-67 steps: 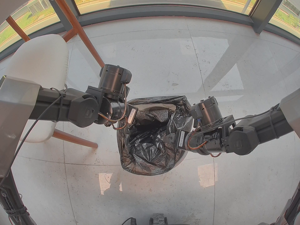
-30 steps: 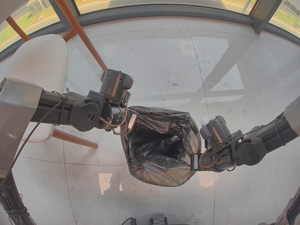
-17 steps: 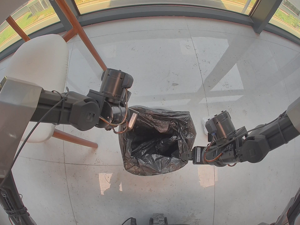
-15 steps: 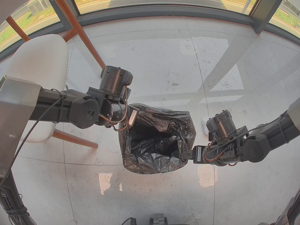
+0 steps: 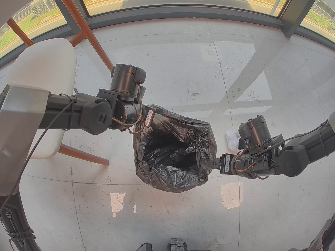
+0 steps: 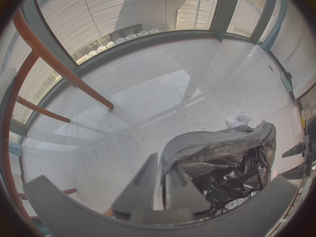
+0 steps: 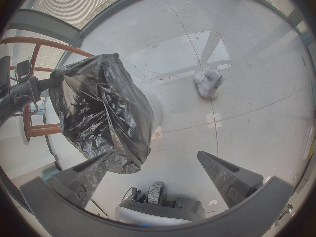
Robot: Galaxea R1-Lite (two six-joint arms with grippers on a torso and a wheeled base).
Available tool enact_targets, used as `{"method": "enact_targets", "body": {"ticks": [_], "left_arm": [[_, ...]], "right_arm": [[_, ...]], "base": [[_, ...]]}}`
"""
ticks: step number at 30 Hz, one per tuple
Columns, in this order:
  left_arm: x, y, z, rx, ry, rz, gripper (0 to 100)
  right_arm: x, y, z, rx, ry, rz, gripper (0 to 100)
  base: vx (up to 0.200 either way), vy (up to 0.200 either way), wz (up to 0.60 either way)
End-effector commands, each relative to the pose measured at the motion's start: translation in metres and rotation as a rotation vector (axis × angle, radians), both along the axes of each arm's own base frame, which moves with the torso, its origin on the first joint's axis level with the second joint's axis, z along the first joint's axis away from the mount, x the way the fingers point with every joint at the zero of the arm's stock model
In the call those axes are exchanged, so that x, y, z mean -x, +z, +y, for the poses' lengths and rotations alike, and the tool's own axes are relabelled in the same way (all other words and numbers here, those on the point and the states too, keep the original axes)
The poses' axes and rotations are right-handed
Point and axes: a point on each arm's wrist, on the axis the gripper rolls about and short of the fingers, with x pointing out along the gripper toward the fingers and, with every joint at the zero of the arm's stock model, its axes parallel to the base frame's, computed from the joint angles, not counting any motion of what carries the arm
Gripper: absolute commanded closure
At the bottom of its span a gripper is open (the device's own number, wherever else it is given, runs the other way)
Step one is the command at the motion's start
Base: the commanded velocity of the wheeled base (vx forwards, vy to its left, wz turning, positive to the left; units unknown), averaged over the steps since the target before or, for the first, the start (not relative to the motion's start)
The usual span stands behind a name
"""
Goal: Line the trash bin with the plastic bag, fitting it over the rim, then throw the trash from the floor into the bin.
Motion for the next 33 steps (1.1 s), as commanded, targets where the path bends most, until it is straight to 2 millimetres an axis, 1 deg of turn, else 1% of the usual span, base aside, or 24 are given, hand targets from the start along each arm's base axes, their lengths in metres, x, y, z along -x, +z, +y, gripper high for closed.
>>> {"method": "enact_targets", "body": {"ticks": [1,2,5,7,9,14,17,20,22,26,29,31,33], "left_arm": [[-0.003,-0.003,-0.001,0.001,-0.002,-0.009,0],[-0.01,0.0,-0.005,0.023,-0.001,-0.055,0],[-0.023,-0.007,-0.01,0.051,0.002,-0.104,0],[-0.028,-0.007,-0.003,0.058,0.018,-0.116,0],[-0.03,-0.007,-0.001,0.062,0.015,-0.116,0],[-0.027,-0.013,0.004,0.057,0.022,-0.087,0],[-0.021,-0.009,0.005,0.079,-0.01,-0.078,0],[-0.019,-0.011,0.006,0.09,-0.016,-0.063,0],[-0.009,-0.001,0.009,0.1,-0.042,-0.046,0],[0.006,0.007,0.016,0.099,-0.098,0.027,0],[0.004,0.005,0.019,0.092,-0.088,0.033,0],[0.0,0.005,0.024,0.094,-0.065,0.019,0],[0.0,0.006,0.025,0.096,-0.061,0.01,0]], "right_arm": [[-0.002,0.002,-0.003,-0.008,-0.01,-0.014,0],[-0.007,0.005,-0.004,-0.027,-0.02,-0.047,0],[-0.014,0.013,-0.004,-0.069,-0.025,-0.119,0],[-0.018,0.018,-0.001,-0.098,-0.022,-0.167,0],[-0.022,0.021,0.001,-0.108,-0.013,-0.202,0],[-0.024,0.023,0.0,-0.091,0.008,-0.228,0],[-0.024,0.022,-0.001,-0.091,0.003,-0.224,0],[-0.025,0.022,-0.003,-0.092,-0.002,-0.223,0],[-0.025,0.021,-0.004,-0.092,-0.004,-0.218,0],[-0.026,0.019,-0.006,-0.09,-0.01,-0.214,0],[-0.027,0.018,-0.006,-0.083,-0.013,-0.212,0],[-0.03,0.016,-0.005,-0.08,-0.011,-0.213,0],[-0.032,0.015,-0.004,-0.077,-0.012,-0.215,0]], "base": [[0.0,0.0,0.0],[0.0,0.0,0.0],[0.0,0.0,0.0],[0.0,0.0,0.0],[0.0,0.0,0.0],[0.0,0.0,0.0],[0.0,0.0,0.0],[0.0,0.0,0.0],[0.0,0.0,0.0],[0.0,0.0,0.0],[0.0,0.0,0.0],[0.0,0.0,0.0],[0.0,0.0,0.0]]}}
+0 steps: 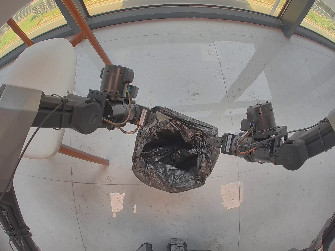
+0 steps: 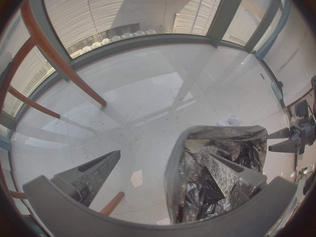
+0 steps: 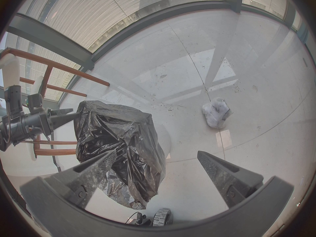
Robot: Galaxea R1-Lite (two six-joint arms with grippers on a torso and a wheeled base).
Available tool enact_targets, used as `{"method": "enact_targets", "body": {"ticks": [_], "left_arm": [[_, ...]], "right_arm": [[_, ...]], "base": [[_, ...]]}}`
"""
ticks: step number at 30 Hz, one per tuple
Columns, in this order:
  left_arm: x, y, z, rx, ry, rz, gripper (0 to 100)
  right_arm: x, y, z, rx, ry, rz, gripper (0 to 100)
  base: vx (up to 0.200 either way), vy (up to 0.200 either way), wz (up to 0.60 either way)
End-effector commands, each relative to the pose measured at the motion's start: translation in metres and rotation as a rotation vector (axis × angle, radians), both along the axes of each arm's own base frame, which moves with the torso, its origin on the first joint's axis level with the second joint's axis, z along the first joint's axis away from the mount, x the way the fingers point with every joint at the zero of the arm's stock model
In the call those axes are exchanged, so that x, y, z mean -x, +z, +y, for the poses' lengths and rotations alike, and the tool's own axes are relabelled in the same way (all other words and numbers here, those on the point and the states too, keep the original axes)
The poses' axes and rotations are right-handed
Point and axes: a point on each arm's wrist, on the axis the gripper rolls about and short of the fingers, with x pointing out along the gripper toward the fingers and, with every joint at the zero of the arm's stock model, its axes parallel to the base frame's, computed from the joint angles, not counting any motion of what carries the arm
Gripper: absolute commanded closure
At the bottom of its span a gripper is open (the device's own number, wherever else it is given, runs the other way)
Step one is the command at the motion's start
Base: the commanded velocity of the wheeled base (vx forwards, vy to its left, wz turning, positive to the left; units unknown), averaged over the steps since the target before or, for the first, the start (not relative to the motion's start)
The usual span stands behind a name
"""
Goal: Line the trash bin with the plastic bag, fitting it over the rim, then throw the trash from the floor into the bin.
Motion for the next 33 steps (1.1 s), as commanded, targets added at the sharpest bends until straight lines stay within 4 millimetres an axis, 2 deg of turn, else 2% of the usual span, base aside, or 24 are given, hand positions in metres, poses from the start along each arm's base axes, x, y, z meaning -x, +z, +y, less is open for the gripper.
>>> {"method": "enact_targets", "body": {"ticks": [1,7,14,21,25,27,29,31,32,33], "left_arm": [[0.002,0.007,0.005,0.009,0.016,-0.024,0],[0.004,0.007,0.007,0.008,0.018,-0.02,0],[0.005,-0.003,0.011,-0.004,0.025,0.002,0],[0.006,-0.017,0.011,-0.006,0.025,0.001,0],[0.005,-0.014,0.013,0.008,0.031,-0.024,0],[0.005,-0.011,0.016,0.012,0.037,-0.033,0],[0.011,0.003,0.019,0.029,0.038,-0.061,0],[0.022,0.02,0.024,0.051,0.038,-0.092,0],[0.022,0.02,0.024,0.051,0.038,-0.092,0],[0.035,0.032,0.027,0.09,0.037,-0.106,0]], "right_arm": [[-0.011,-0.003,0.003,-0.001,-0.009,-0.01,0],[-0.036,-0.005,0.006,-0.019,-0.033,-0.067,0],[-0.063,-0.021,-0.01,0.036,-0.074,-0.076,0],[-0.074,-0.025,-0.015,0.024,-0.092,-0.122,0],[-0.075,-0.018,-0.018,0.01,-0.1,-0.148,0],[-0.076,-0.008,-0.033,0.003,-0.129,-0.16,0],[-0.075,0.001,-0.053,0.0,-0.168,-0.169,0],[-0.072,-0.001,-0.076,0.011,-0.2,-0.14,0],[-0.072,-0.001,-0.076,0.011,-0.2,-0.14,0],[-0.068,-0.005,-0.101,0.026,-0.214,-0.112,0]], "base": [[0.0,0.0,0.0],[0.0,0.0,0.0],[0.0,0.0,0.0],[0.0,0.0,0.0],[0.0,0.0,0.0],[0.0,0.0,0.0],[0.0,0.0,0.0],[0.0,0.0,0.0],[0.0,0.0,0.0],[0.0,0.0,0.0]]}}
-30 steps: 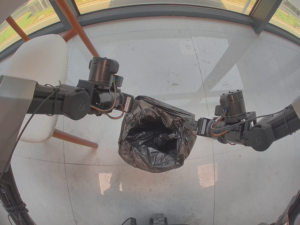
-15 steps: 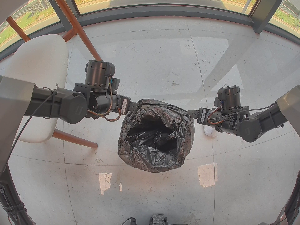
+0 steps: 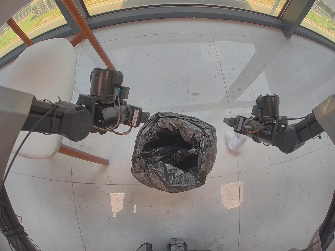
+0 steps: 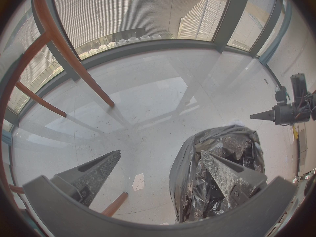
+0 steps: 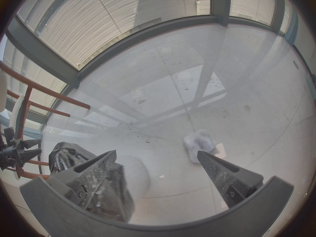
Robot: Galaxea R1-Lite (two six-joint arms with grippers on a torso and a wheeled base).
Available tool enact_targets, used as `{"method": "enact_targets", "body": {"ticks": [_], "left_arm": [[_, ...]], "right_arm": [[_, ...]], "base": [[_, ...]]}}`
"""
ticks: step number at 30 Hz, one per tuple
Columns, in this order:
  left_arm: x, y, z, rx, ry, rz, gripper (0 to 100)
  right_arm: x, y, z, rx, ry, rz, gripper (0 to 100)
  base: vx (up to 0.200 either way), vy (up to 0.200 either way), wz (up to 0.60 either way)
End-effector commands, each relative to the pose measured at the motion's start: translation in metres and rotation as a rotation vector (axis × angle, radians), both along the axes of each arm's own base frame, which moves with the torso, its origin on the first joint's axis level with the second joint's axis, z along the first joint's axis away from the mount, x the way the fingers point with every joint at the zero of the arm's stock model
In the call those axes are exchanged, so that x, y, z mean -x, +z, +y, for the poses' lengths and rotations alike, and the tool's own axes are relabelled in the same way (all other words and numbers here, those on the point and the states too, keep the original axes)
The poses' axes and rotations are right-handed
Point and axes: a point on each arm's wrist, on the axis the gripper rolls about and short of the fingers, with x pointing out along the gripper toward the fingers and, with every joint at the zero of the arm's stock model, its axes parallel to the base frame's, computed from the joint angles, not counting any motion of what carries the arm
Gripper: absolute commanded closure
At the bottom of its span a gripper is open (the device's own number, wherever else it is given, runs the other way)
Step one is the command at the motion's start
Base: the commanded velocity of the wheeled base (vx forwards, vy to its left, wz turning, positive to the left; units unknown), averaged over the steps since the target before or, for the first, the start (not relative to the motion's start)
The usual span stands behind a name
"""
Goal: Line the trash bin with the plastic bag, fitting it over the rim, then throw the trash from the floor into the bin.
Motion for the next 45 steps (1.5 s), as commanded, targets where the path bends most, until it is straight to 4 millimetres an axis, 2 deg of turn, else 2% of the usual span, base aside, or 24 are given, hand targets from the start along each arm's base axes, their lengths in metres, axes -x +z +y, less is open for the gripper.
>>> {"method": "enact_targets", "body": {"ticks": [1,3,4,5,6,7,10,15,18,24,31,37,45], "left_arm": [[0.031,0.037,0.01,0.081,-0.001,-0.062,0],[0.046,0.046,0.008,0.117,-0.017,-0.07,0],[0.047,0.047,0.007,0.119,-0.02,-0.07,0],[0.062,0.053,0.003,0.149,-0.04,-0.073,0],[0.062,0.053,0.003,0.149,-0.04,-0.073,0],[0.079,0.062,0.005,0.183,-0.054,-0.082,0],[0.096,0.074,0.01,0.207,-0.068,-0.107,0],[0.123,0.086,0.022,0.241,-0.145,-0.13,0],[0.132,0.084,0.029,0.244,-0.152,-0.136,0],[0.133,0.091,0.048,0.272,-0.102,-0.212,0],[0.124,0.097,0.07,0.281,-0.025,-0.269,0],[0.125,0.103,0.07,0.29,-0.033,-0.289,0],[0.128,0.109,0.069,0.315,-0.092,-0.325,0]], "right_arm": [[0.012,0.002,-0.058,0.017,-0.06,0.036,0],[0.016,-0.006,-0.077,0.042,-0.068,0.064,0],[0.016,-0.007,-0.078,0.044,-0.068,0.067,0],[0.02,-0.014,-0.092,0.076,-0.078,0.093,0],[0.02,-0.014,-0.092,0.076,-0.078,0.093,0],[0.023,-0.022,-0.104,0.106,-0.085,0.122,0],[0.023,-0.03,-0.116,0.129,-0.091,0.136,0],[0.007,-0.045,-0.121,0.114,-0.073,0.081,0],[-0.004,-0.063,-0.115,0.113,-0.057,0.067,0],[-0.019,-0.091,-0.1,0.108,-0.006,0.089,0],[-0.049,-0.101,-0.083,0.091,0.055,0.041,0],[-0.065,-0.118,-0.075,0.092,0.069,0.034,0],[-0.096,-0.154,-0.076,0.125,0.079,0.009,0]], "base": [[0.0,0.0,0.0],[0.0,0.0,0.0],[0.0,0.0,0.0],[0.0,0.0,0.0],[0.0,0.0,0.0],[0.0,0.0,0.0],[0.0,0.0,0.0],[0.0,0.0,0.0],[0.0,0.0,0.0],[0.0,0.0,0.0],[0.0,0.0,0.0],[0.0,0.0,0.0],[0.0,0.0,0.0]]}}
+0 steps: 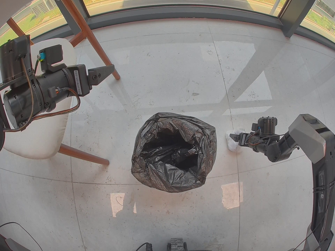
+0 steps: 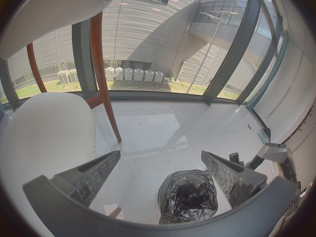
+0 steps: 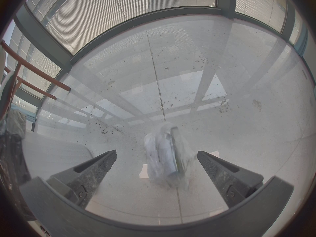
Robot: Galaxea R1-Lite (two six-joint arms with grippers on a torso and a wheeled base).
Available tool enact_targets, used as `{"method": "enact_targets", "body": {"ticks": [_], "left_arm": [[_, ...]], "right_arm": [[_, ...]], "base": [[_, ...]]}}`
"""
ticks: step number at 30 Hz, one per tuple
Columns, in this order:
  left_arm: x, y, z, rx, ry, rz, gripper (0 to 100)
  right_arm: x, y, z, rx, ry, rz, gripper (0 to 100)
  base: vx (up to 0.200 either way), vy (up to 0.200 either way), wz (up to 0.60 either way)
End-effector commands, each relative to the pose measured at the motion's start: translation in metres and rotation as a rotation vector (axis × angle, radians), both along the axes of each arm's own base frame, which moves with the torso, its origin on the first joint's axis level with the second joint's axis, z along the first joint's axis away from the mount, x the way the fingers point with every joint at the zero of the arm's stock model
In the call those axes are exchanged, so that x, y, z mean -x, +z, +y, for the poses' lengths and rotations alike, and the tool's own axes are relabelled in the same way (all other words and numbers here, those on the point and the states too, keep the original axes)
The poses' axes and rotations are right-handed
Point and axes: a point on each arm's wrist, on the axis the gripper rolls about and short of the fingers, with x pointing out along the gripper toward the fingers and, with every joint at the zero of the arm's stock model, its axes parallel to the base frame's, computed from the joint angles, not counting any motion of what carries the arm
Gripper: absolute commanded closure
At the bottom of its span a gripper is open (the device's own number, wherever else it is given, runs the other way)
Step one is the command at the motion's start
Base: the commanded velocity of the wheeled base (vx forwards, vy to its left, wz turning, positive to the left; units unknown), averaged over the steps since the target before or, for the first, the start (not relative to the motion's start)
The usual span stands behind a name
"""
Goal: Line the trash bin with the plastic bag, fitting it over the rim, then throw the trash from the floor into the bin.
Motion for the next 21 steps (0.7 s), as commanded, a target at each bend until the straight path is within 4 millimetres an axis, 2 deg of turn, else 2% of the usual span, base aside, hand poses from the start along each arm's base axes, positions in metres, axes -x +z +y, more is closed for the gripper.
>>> {"method": "enact_targets", "body": {"ticks": [1,2,5,9,12,15,18,20,21], "left_arm": [[0.001,0.003,0.0,0.013,-0.012,-0.03,0],[0.001,0.003,0.0,0.013,-0.012,-0.03,0],[0.001,0.003,0.0,0.013,-0.012,-0.03,0],[0.001,0.003,0.0,0.012,-0.013,-0.032,0],[0.001,0.004,0.0,0.013,-0.024,-0.033,0],[0.003,0.005,0.0,0.015,-0.026,-0.038,0],[0.008,0.01,0.003,0.023,-0.026,-0.054,0],[0.008,0.01,0.003,0.023,-0.026,-0.054,0],[0.014,0.008,0.005,0.022,-0.033,-0.053,0]], "right_arm": [[-0.018,-0.044,-0.003,0.039,0.011,0.02,0],[-0.021,-0.049,-0.004,0.051,0.014,0.017,100],[-0.022,-0.056,-0.005,0.067,0.021,0.019,100],[-0.021,-0.052,-0.003,0.068,0.025,0.015,100],[-0.023,-0.033,-0.005,0.066,0.019,-0.021,100],[-0.02,0.017,-0.005,0.044,0.016,-0.104,100],[-0.002,0.074,-0.002,0.008,0.052,-0.181,100],[-0.001,0.077,-0.002,0.006,0.055,-0.184,100],[0.03,0.124,-0.001,-0.036,0.086,-0.224,100]], "base": [[0.0,0.0,0.0],[0.0,0.0,0.0],[0.0,0.0,0.0],[0.0,0.0,0.0],[0.0,0.0,0.0],[0.0,0.0,0.0],[0.0,0.0,0.0],[0.0,0.0,0.0],[0.0,0.0,0.0]]}}
